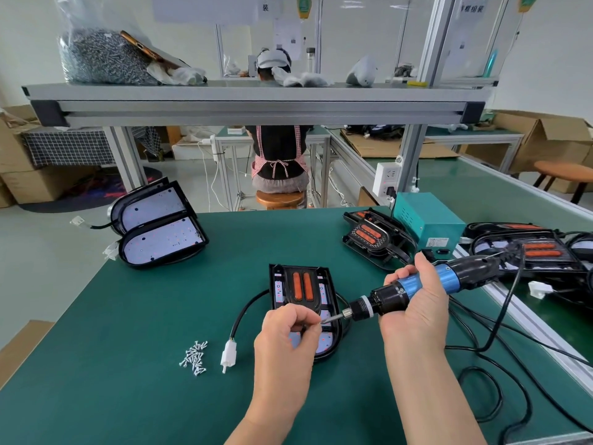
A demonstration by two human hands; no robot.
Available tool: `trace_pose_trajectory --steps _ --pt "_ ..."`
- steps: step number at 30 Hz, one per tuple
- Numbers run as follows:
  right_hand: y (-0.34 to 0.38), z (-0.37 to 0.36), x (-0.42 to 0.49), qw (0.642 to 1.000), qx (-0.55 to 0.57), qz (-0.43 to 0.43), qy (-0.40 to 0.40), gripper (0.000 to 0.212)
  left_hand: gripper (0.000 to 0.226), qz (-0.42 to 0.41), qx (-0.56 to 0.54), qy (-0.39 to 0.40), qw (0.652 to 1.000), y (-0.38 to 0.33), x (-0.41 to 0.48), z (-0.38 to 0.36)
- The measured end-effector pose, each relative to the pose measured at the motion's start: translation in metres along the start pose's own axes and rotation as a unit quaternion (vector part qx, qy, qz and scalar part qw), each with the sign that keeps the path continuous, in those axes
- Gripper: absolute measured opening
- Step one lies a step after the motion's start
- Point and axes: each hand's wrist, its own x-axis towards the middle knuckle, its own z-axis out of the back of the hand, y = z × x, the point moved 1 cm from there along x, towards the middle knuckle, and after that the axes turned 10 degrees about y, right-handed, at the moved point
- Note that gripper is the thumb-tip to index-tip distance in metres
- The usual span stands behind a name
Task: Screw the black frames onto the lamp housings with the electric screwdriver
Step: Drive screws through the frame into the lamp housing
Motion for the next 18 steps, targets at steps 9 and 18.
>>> trace_pose_trajectory --steps 9,18 --pt "0.002 0.001 -0.001 1.0 0.007 0.001 0.007 0.027 0.04 0.009 -0.058 0.04 0.997 0.004 0.003 -0.001" --pt "-0.003 0.005 -0.001 0.997 -0.016 -0.048 -0.054 0.025 0.044 -0.195 0.104 -0.051 0.974 0.006 -0.01 -0.006"
